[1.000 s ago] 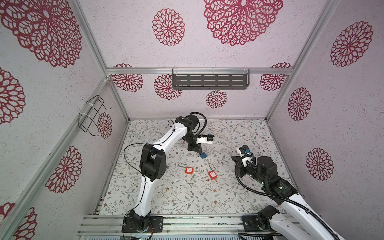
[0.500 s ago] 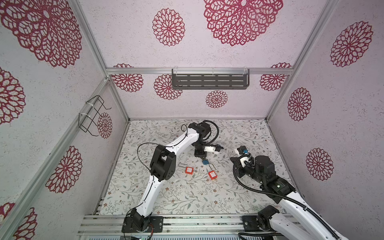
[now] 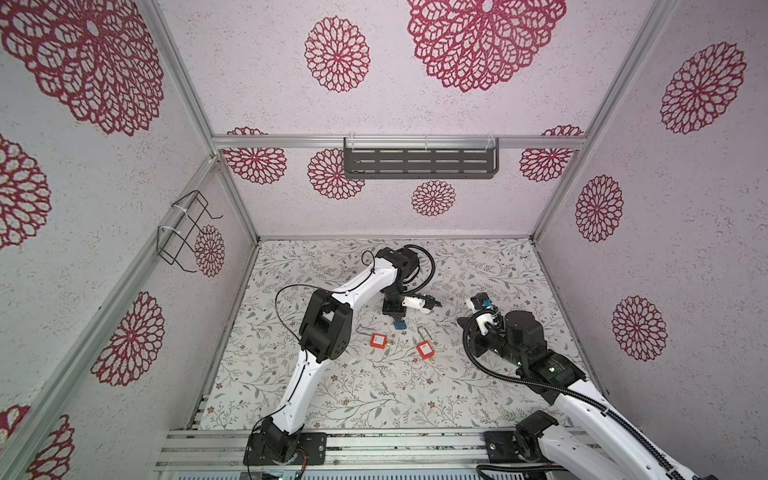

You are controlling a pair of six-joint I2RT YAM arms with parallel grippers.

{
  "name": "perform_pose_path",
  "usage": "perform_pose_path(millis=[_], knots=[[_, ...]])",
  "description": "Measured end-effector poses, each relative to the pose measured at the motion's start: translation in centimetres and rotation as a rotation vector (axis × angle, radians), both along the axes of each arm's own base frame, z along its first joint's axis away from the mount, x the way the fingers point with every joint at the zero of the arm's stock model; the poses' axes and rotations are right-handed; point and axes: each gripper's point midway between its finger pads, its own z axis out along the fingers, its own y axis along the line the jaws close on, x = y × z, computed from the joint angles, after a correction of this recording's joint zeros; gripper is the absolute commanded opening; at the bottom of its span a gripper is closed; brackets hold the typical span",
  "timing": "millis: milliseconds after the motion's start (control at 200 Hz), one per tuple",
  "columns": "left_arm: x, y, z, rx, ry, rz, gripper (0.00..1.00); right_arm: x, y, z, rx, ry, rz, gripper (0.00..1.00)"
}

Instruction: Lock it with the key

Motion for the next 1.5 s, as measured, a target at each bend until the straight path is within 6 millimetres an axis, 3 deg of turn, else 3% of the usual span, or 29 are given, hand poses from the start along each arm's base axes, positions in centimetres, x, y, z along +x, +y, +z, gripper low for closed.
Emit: perform_pose_path(millis=[165,305,766,1496], knots=[[0.4,0.0,0.0,0.001,-0.014,0.002,0.0,0.0,0.0,0.1,0.011,0.005,-0.005,0.0],[0.6,0.1,-0.2,0.002,-0.025,0.002,0.06,0.1,0.1,-0.1,0.012,0.011,-0.006,0.0],[2.2,-0.2,-0.5,-0.001,-0.101,0.033,0.14,0.1,0.6,0.0,0.051,0.014,0.005,0.0],[5.5,-1.0,-1.5,-0.009,-0.224,0.101,0.17,0.1,0.6,-0.2,0.066,0.029,-0.005,0.0]])
